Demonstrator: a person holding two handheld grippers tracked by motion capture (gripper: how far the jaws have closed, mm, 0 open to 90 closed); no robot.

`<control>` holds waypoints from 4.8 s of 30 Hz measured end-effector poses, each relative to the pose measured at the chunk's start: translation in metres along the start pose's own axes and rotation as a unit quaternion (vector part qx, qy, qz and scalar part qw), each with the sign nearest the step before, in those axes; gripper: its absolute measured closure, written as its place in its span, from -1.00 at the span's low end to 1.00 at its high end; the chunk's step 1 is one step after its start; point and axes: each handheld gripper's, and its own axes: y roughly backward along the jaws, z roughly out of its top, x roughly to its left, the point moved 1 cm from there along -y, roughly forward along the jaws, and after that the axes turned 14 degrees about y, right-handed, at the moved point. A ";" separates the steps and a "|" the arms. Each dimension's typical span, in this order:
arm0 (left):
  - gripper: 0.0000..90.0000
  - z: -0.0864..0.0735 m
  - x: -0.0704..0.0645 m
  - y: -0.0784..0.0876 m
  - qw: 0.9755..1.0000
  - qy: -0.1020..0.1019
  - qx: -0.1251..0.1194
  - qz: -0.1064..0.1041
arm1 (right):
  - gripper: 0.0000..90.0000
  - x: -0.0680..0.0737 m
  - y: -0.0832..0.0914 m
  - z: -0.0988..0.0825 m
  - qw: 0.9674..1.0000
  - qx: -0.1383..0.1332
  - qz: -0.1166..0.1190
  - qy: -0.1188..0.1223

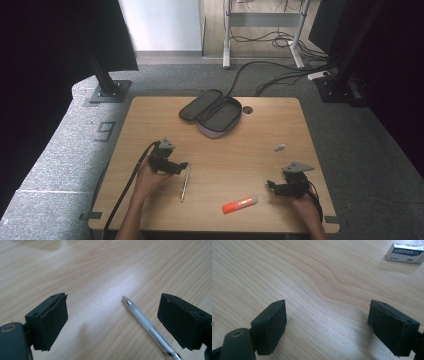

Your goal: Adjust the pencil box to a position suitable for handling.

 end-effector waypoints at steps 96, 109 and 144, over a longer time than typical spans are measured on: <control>0.84 0.137 -0.034 -0.126 0.999 -0.010 0.008 0.031 | -0.67 0.000 0.000 0.000 1.000 -0.001 0.001 0.003; 0.79 0.128 -0.034 -0.139 0.999 -0.014 0.029 0.035 | -0.68 0.000 0.000 0.000 1.000 0.000 0.002 0.002; 0.68 0.087 -0.064 -0.120 0.998 -0.048 0.042 -0.021 | -0.68 0.000 0.000 0.000 1.000 0.000 0.002 0.001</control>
